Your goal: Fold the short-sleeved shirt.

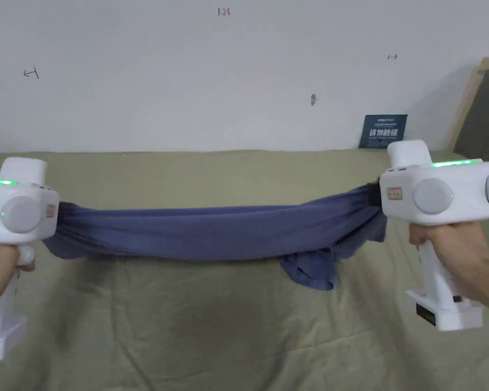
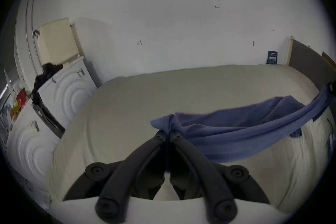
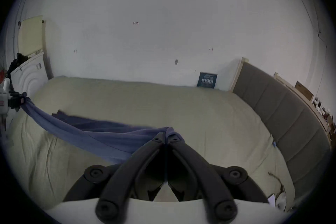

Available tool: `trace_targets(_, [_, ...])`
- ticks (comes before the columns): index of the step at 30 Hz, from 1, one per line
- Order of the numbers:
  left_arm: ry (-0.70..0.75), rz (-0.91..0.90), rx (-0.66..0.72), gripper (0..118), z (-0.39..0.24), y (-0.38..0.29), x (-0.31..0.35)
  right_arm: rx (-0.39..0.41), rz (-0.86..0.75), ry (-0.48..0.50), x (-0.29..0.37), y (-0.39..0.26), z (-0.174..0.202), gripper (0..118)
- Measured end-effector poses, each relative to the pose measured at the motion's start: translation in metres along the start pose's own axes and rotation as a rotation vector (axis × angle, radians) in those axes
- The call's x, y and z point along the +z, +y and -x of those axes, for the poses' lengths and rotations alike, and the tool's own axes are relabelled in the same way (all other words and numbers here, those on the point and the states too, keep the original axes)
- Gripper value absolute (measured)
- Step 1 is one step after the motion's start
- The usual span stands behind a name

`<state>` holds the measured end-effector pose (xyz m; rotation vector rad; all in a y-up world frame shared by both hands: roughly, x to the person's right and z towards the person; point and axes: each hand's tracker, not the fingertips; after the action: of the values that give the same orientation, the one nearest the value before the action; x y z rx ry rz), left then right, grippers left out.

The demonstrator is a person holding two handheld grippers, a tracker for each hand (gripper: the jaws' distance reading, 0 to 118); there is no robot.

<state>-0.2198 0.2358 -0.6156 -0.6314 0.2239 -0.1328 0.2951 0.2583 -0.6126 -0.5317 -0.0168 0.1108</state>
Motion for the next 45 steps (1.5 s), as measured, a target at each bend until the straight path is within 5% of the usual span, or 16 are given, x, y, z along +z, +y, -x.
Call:
trace_targets(21, [-0.112, 0.15, 0.018, 2, 0.048, -0.264, 0.189, -0.003, 0.174, 0.104, 0.225, -0.264, -0.011, 1])
trace_targets(34, [-0.136, 0.252, 0.09, 3, 0.066, -0.336, 0.207, -0.017, 0.287, 0.126, 0.241, -0.321, -0.005, 2])
trace_targets(36, [-0.141, 0.25, 0.091, 18, 0.068, -0.334, 0.207, -0.011, 0.296, 0.119, 0.241, -0.323, -0.004, 4])
trace_targets(37, [-0.143, 0.252, 0.092, 27, 0.067, -0.334, 0.209, -0.016, 0.298, 0.119, 0.241, -0.324, -0.005, 7])
trace_targets(38, [-0.141, 0.25, 0.09, 50, 0.068, -0.335, 0.209, -0.026, 0.307, 0.118, 0.241, -0.323, -0.005, 17])
trace_targets(39, [-0.144, 0.249, 0.087, 89, 0.069, -0.335, 0.209, -0.036, 0.326, 0.099, 0.242, -0.323, -0.005, 45])
trace_targets(40, [-0.142, 0.254, 0.092, 115, 0.071, -0.337, 0.21, -0.049, 0.332, 0.096, 0.241, -0.324, -0.006, 83])
trace_targets(41, [-0.14, 0.243, 0.103, 117, 0.074, -0.337, 0.215, -0.058, 0.331, 0.098, 0.242, -0.325, -0.008, 118])
trace_targets(42, [-0.143, 0.241, 0.106, 114, 0.077, -0.336, 0.219, -0.109, 0.241, 0.11, 0.25, -0.322, -0.011, 113])
trace_targets(45, [-0.147, 0.25, 0.133, 105, 0.08, -0.333, 0.238, -0.101, 0.304, 0.094, 0.257, -0.314, -0.017, 110])
